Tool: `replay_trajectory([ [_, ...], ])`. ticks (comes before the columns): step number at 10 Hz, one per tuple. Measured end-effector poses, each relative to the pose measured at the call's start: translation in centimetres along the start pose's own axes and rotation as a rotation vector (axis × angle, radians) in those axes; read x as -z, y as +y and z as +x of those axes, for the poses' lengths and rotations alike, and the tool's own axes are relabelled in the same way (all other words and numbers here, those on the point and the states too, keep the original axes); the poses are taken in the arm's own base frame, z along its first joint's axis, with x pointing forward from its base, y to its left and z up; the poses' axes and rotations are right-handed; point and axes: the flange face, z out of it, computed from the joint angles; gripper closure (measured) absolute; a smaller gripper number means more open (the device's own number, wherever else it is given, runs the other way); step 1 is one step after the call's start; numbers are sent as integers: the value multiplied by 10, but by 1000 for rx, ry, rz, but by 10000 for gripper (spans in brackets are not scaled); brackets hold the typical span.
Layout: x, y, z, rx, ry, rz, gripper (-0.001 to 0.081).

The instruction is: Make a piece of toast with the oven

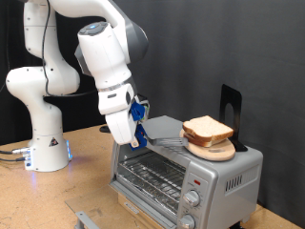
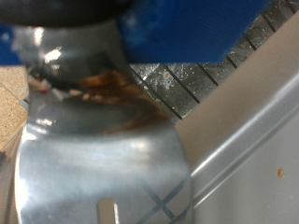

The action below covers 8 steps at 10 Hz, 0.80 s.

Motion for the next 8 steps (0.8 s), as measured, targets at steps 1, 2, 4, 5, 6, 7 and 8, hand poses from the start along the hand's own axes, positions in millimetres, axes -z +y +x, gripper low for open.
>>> replay_trajectory([
  [1, 2, 1, 0, -7, 4, 4, 542],
  [2, 3, 2, 1, -17, 11, 12, 542],
  [4, 7, 2, 4, -29, 25, 24, 542],
  [5, 9, 1, 6, -29, 30, 26, 542],
  [6, 10, 1, 7, -28, 33, 26, 542],
  [7, 10, 0, 7, -28, 34, 27, 542],
  [8, 10, -1, 7, -27, 33, 27, 542],
])
